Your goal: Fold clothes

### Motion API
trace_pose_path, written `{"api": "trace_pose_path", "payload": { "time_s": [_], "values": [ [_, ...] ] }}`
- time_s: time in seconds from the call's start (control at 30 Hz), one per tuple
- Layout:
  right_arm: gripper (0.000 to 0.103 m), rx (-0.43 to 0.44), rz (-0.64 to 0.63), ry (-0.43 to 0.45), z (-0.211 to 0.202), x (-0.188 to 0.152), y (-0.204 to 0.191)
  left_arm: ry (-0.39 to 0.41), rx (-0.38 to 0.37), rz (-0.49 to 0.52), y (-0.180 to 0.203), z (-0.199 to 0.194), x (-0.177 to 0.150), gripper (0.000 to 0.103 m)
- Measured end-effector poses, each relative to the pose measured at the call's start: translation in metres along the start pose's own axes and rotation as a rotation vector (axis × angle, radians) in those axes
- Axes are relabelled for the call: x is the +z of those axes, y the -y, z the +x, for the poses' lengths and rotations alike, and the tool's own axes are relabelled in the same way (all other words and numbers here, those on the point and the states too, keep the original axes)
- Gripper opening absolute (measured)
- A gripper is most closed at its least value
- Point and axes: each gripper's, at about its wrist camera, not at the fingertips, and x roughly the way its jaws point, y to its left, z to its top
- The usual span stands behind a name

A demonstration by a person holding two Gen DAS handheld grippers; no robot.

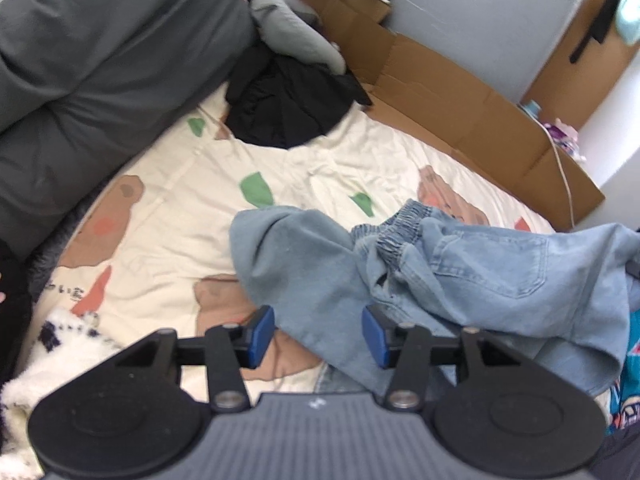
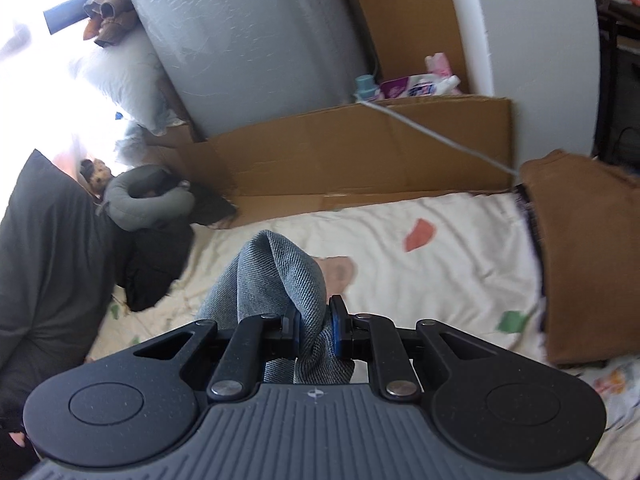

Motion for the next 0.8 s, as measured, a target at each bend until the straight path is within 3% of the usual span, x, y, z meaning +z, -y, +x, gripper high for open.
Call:
{"api": "trace_pose_path", "payload": {
  "time_s": [0.23,0.33,0.5,0.8],
  "values": [
    [0.013,-0.058,-0.144,-0.055,-0.017,0.036,0.038,-0.036,-0.048,0.007,0.023,0.021,-0.019,0.052],
    [0.001,-0.101,-0.174,-0.058,-0.027,0.055,0.057,-0.048,-0.057,0.024,0.033,0.029,-0.024,0.052],
    [0.0,-0.155,-0.232,-0.054,-0.037,0.081,0.084,-0.072,-0.058,0.038,0.041,0.047,-0.026,0.052],
    [0.0,-0.113,-0.277,-0.178,0.006,0.052,0.092,-0.122,-0.059,0.078,0.053,0.084,-0.029,0.052]
  ]
}}
